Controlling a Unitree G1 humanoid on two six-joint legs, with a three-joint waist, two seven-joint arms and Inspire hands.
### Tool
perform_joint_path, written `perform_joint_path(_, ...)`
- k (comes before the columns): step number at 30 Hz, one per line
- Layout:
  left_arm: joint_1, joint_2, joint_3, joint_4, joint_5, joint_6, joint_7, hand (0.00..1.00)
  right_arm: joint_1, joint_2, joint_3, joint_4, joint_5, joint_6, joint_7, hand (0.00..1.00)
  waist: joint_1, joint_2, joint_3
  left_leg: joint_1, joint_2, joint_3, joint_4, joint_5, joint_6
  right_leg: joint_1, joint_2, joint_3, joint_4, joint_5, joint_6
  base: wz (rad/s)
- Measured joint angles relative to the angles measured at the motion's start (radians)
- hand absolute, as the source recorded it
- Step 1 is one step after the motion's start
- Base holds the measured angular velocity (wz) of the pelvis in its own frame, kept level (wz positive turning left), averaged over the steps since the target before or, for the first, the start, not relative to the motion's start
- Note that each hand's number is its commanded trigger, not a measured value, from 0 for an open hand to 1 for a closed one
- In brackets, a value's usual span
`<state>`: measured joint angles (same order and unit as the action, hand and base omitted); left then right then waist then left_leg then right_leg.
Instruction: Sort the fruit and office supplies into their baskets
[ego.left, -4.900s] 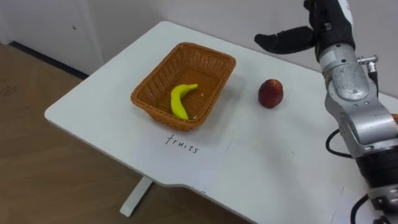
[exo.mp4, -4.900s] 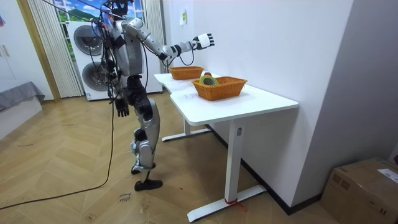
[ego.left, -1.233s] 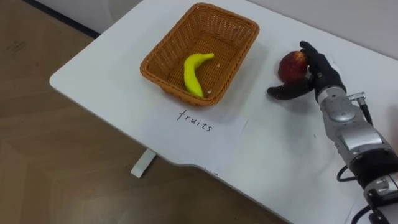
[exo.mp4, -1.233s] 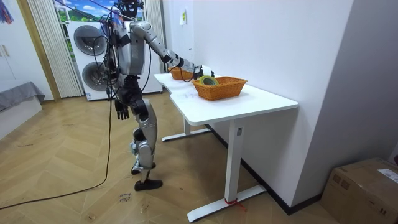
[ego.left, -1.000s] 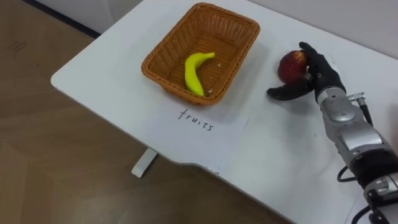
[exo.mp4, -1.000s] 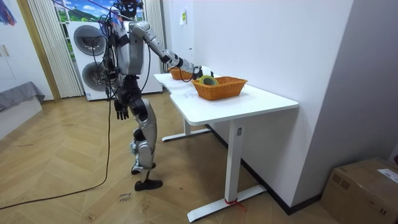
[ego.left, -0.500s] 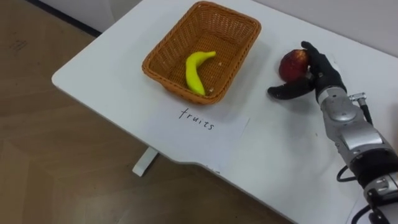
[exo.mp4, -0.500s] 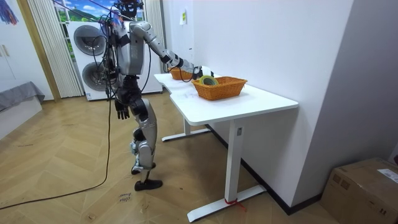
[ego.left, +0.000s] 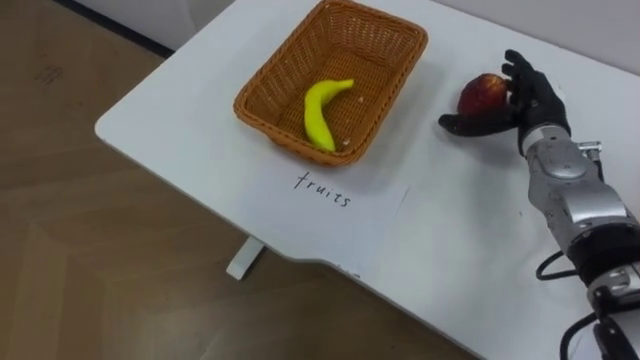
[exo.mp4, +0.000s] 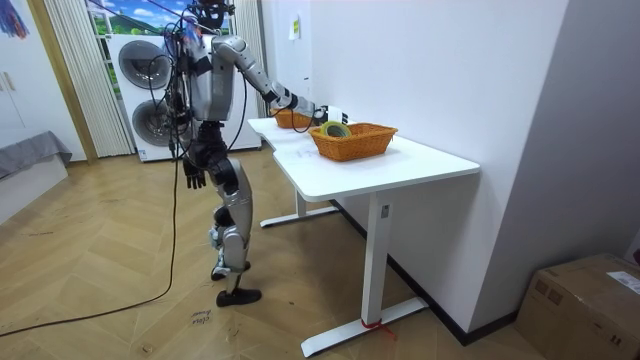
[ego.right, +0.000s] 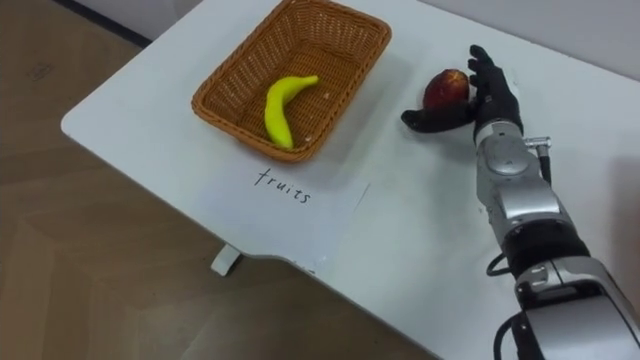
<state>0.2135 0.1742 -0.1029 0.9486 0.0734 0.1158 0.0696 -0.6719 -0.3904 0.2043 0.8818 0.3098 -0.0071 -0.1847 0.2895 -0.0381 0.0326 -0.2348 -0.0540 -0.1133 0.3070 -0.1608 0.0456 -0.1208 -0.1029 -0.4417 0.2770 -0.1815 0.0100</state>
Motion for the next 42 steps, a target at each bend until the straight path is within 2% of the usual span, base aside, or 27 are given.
perform_joint_path(7, 0.001, 0.000, 0.001, -0.006, 0.007, 0.001, 0.017, 0.00, -0.039, -0.001, 0.000, 0.079, -0.005, -0.009, -0.004, 0.00, 0.022, 0.001, 0.0005, -0.002, 0.000, 0.002, 0.001, 0.000, 0.000, 0.000, 0.000, -0.001, 0.002, 0.000, 0.000, 0.00)
perform_joint_path(17, 0.006, 0.000, 0.002, -0.007, 0.007, 0.004, 0.028, 0.00, -0.051, -0.004, 0.000, 0.089, -0.006, -0.011, -0.011, 0.00, 0.023, 0.002, 0.0012, -0.015, -0.001, -0.001, 0.006, 0.000, 0.000, -0.010, 0.001, -0.001, 0.005, 0.000, 0.000, 0.00)
perform_joint_path(18, 0.006, 0.000, 0.002, -0.008, 0.007, 0.002, 0.028, 0.00, -0.054, -0.005, 0.000, 0.089, -0.007, -0.013, -0.011, 0.27, 0.023, 0.002, 0.0012, -0.018, -0.001, -0.001, 0.007, 0.000, 0.000, -0.015, 0.000, 0.000, 0.008, 0.000, 0.000, 0.00)
perform_joint_path(20, 0.005, 0.001, 0.002, -0.008, 0.007, 0.001, 0.028, 0.00, -0.055, -0.005, 0.000, 0.091, -0.010, -0.015, -0.012, 1.00, 0.022, 0.002, 0.0015, -0.021, 0.000, -0.001, 0.010, 0.000, 0.000, -0.019, 0.000, 0.000, 0.015, 0.000, -0.001, 0.00)
perform_joint_path(24, -0.003, 0.000, 0.000, -0.007, 0.003, -0.003, 0.021, 0.00, -0.082, -0.006, 0.000, 0.125, -0.061, -0.024, -0.020, 1.00, 0.020, 0.012, 0.0102, -0.036, -0.002, -0.007, 0.022, 0.000, 0.000, -0.023, 0.000, -0.005, 0.015, 0.000, -0.001, 0.04)
perform_joint_path(28, -0.003, 0.000, 0.000, -0.005, 0.003, -0.001, 0.015, 0.00, -0.099, -0.037, 0.000, 0.153, -0.095, -0.025, -0.024, 1.00, 0.022, 0.012, 0.0132, -0.042, -0.003, -0.005, 0.023, 0.000, 0.000, -0.030, 0.000, 0.002, 0.014, 0.000, -0.002, 0.00)
perform_joint_path(33, -0.018, 0.000, -0.001, 0.007, -0.004, 0.008, 0.014, 0.00, -0.105, -0.047, 0.012, 0.162, -0.124, -0.026, -0.022, 1.00, 0.023, 0.002, 0.0121, -0.040, 0.000, 0.001, 0.018, 0.001, 0.001, -0.036, 0.000, 0.002, 0.014, 0.000, -0.003, -0.04)
perform_joint_path(39, -0.069, 0.000, -0.001, 0.043, -0.004, 0.007, 0.014, 0.00, -0.105, -0.061, 0.032, 0.173, -0.128, -0.025, -0.009, 1.00, 0.044, -0.009, 0.0110, -0.032, 0.006, 0.014, 0.019, 0.001, 0.000, -0.033, 0.001, 0.000, 0.013, 0.002, -0.005, -0.05)
perform_joint_path(42, -0.071, 0.002, -0.001, 0.046, -0.004, 0.007, 0.014, 0.00, -0.105, -0.063, 0.045, 0.174, -0.134, -0.022, -0.006, 1.00, 0.046, -0.015, 0.0111, -0.032, 0.005, 0.015, 0.018, 0.001, 0.000, -0.033, 0.001, 0.000, 0.013, 0.002, -0.006, 0.00)
